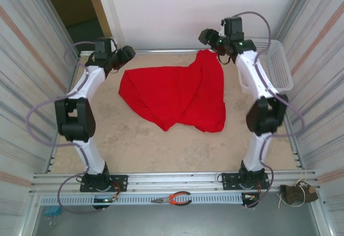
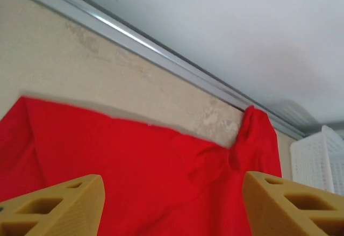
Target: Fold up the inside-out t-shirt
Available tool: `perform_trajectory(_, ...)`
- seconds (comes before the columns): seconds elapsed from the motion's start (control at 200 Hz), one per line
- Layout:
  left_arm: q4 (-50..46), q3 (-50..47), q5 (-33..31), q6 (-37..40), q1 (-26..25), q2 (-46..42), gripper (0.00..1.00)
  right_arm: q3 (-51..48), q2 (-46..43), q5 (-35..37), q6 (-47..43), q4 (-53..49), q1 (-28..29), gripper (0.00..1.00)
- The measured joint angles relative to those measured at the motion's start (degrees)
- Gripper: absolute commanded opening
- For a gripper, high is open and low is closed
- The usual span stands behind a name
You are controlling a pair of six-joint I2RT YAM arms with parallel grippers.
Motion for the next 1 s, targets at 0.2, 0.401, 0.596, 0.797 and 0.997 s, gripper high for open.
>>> perform_trajectory(0.2, -2.12, -21.94, -4.66, 0.66, -10.1, -20.02, 0.69, -34.18, -29.4, 1.97, 1.18, 2.32, 0.57, 0.88)
perform_trajectory(0.401, -3.8, -38.73, -13.05, -2.64, -29.24, -31.28, 0.69, -57.88, -40.85, 4.28, 3.65, 0.44, 2.71, 0.89)
perform_trajectory(0.596, -2.6, -46.18, -18.88, -8.72, -36.06, -27.54, 0.69, -72.24, -41.66, 4.39, 6.67, 1.01, 6.14, 0.89)
perform_trajectory(0.797, 1.68, -43.5, -20.61, -9.81, -37.73, -18.62, 0.69, -73.64, -37.2, 4.63, 7.89, 5.9, 7.54, 0.85)
perform_trajectory(0.997, 6.6, -39.47, -20.74, -11.06, -38.1, -12.02, 0.59, -73.53, -31.5, 5.6, 8.41, 10.4, 7.58, 0.43)
